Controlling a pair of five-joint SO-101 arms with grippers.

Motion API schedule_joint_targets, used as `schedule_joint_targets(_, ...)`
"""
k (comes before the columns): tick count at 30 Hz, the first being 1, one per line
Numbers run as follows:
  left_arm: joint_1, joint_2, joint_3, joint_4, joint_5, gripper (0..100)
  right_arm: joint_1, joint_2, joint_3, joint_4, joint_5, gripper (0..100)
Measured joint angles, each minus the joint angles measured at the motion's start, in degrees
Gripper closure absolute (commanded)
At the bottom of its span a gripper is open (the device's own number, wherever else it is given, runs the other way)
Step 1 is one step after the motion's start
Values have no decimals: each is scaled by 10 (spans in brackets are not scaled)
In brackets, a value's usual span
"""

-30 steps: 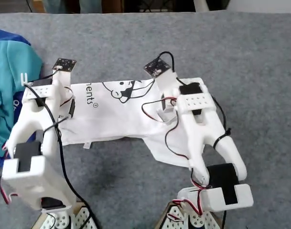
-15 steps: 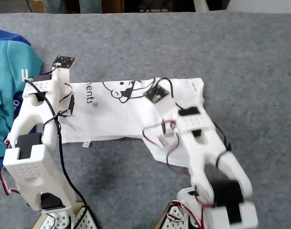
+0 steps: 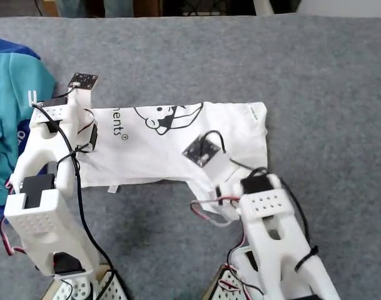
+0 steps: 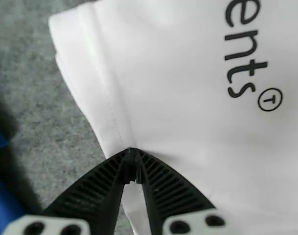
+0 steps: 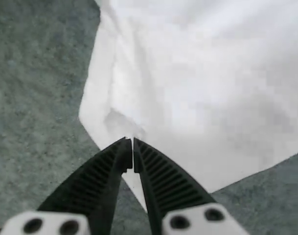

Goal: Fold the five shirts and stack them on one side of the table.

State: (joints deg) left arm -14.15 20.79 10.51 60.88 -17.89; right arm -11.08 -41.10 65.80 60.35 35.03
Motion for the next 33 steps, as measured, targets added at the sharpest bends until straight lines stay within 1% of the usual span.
schedule_joint_targets(2,0,0,0,3,0,971,7,-2,-51,18,0,985)
schedule_joint_targets(5,0,1,-5,10,0,971,8,13,-94,12,2,985)
schedule_joint_targets(11,0,1,-6,10,0,971,10,148,-97,-69,-14,985)
schedule_joint_targets(15,0,1,-6,10,0,971,-10,220,-100,-81,-17,985)
schedule_joint_targets(22,0,1,-6,10,0,971,-82,213,-64,-88,-21,985)
schedule_joint_targets(29,0,1,-6,10,0,971,-81,222,-50,-114,-21,985)
schedule_joint_targets(33,0,0,-6,10,0,971,-75,219,-91,-55,-15,985)
